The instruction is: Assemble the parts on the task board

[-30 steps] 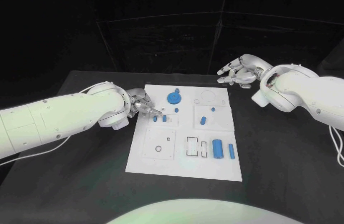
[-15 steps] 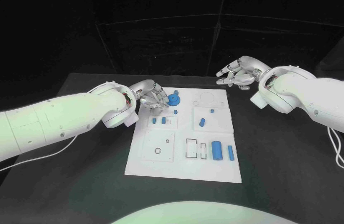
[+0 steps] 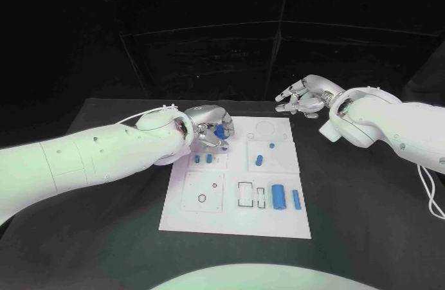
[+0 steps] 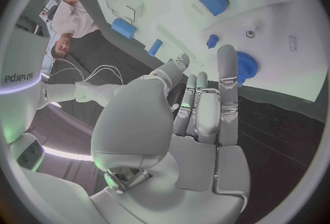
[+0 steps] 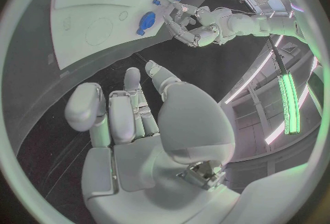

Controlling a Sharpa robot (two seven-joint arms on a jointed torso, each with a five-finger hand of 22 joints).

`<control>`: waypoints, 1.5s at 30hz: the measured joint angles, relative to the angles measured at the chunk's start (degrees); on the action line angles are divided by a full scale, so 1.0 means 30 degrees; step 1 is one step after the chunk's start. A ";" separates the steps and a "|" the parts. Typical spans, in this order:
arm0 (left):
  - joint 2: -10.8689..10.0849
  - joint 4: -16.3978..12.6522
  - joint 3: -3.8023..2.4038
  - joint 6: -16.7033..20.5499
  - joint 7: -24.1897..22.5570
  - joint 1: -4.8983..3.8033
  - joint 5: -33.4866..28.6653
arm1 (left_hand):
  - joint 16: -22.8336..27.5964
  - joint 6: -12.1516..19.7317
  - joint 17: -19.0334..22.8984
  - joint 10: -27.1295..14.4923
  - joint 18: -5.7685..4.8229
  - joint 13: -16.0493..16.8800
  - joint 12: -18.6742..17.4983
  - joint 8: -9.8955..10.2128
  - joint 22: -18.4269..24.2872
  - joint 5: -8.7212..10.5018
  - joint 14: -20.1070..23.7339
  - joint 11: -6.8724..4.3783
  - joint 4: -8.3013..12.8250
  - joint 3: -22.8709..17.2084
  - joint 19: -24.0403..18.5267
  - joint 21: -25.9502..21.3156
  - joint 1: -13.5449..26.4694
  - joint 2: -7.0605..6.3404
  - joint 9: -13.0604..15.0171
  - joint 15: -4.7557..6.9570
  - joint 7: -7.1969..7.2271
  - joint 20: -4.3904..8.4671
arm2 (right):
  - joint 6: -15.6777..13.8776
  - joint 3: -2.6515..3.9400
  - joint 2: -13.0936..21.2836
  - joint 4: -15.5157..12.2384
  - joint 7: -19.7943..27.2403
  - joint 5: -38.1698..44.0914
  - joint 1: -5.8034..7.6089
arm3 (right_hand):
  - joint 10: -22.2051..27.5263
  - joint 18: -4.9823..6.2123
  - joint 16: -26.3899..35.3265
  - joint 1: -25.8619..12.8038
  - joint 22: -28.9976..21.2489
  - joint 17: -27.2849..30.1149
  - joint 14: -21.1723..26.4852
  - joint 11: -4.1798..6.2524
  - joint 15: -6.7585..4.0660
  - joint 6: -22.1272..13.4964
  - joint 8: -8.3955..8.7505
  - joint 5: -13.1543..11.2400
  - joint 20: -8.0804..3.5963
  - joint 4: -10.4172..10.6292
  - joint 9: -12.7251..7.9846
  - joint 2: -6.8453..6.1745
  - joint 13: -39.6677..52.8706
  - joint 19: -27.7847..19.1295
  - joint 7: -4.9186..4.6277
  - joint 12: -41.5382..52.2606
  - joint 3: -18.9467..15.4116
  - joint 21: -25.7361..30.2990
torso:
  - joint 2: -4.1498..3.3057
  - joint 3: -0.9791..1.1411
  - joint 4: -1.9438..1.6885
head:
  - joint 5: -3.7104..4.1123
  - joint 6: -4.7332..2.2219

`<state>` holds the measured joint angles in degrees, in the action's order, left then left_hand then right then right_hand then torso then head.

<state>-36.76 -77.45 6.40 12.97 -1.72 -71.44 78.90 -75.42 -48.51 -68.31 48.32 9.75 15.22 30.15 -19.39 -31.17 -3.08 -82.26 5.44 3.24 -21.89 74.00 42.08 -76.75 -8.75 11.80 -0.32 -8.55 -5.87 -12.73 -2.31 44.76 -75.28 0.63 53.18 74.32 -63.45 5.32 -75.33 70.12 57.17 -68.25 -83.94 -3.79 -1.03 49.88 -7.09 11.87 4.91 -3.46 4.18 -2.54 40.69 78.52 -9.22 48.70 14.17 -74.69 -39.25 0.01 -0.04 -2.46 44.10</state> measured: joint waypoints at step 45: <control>0.1995 0.2489 0.0255 -0.2279 0.0715 0.0154 0.3601 | -0.1559 -0.1825 -0.1532 0.1920 -0.0301 -0.2119 -0.1033 0.0917 -0.4904 -0.0004 -0.0636 -0.0420 0.0184 -0.0460 0.2141 0.4221 -0.0100 0.0101 -0.1312 0.0171 0.0336 0.0313 | 0.0019 0.0000 -0.0209 -0.0003 0.0024 0.0056 0.0000 | -0.0002 0.0001 0.0000 0.0000 0.0004 -0.0004 0.0000 0.0000 0.0000 0.0000 0.0000 -0.0001 0.0000 -0.0001 0.0000 0.0000 0.0004 0.0001 0.0000 0.0003 0.0001 0.0000 | 0.0009 -0.0005 -0.0035 | 0.0154 0.0106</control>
<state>-30.78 -69.98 7.17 6.13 0.43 -70.97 89.70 -80.10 -53.99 -72.90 54.08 8.85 8.86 27.05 -16.64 -45.89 -3.09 -84.16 4.18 3.80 -23.27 80.42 54.74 -77.05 -8.45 7.86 0.20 -7.54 -4.93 -12.67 -2.31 44.13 -75.29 0.70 53.35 74.32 -63.45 5.32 -75.33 70.12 57.19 -68.27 -83.94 -3.79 -1.03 49.88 -7.09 11.86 4.91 -3.47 4.18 -2.54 40.70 78.52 -9.22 48.71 14.17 -74.69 -39.22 -0.01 -0.15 -2.00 44.42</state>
